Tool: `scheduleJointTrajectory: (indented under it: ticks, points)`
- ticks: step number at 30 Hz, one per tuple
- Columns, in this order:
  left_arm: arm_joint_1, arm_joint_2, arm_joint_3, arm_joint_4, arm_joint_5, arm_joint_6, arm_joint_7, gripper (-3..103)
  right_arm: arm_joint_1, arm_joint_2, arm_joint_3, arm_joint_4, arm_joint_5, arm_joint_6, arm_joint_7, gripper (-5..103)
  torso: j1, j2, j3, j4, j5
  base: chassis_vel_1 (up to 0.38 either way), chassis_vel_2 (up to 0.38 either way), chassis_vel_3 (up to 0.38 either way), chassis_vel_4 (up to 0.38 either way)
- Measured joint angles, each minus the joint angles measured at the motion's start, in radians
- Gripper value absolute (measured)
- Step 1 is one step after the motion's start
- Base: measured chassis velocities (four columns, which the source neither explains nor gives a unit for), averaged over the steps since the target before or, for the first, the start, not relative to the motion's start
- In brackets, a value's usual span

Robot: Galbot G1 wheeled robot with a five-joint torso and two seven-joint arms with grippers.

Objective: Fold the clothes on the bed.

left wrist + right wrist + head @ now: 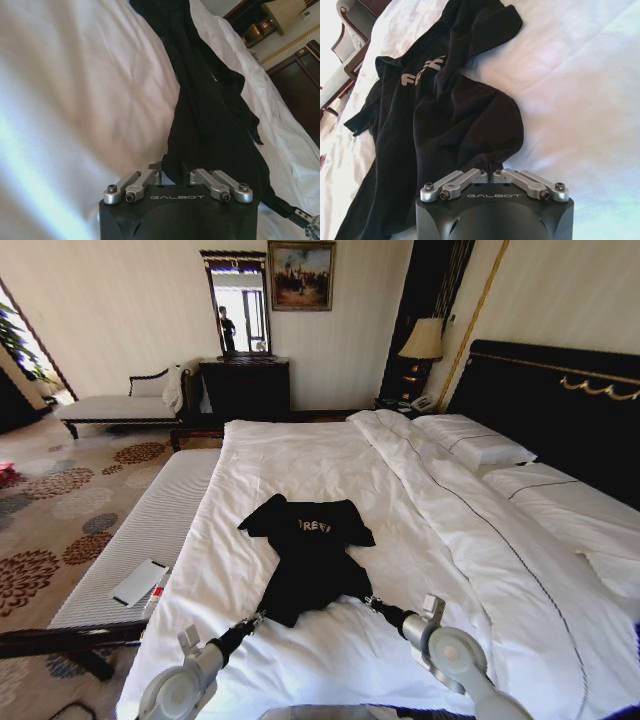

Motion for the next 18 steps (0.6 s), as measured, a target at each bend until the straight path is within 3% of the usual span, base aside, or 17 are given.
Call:
scheduleJointTrajectory:
  ticks: [8, 18]
  points:
    - [-0.017, -0.011, 0.008, 0.015, 0.001, -0.002, -0.001, 2, -0.01, 0.004, 0.0, 0.001, -0.002, 0.001, 0.001, 1, 0.0, 0.0, 0.0, 0.0, 0.0, 0.0, 0.0, 0.0, 0.0]
    - [-0.012, 0.001, -0.013, 0.008, -0.014, -0.003, -0.004, 1, -0.014, 0.012, 0.002, 0.001, -0.01, 0.001, -0.002, 1, 0.0, 0.0, 0.0, 0.0, -0.0001, 0.0, 0.0, 0.0, 0.0]
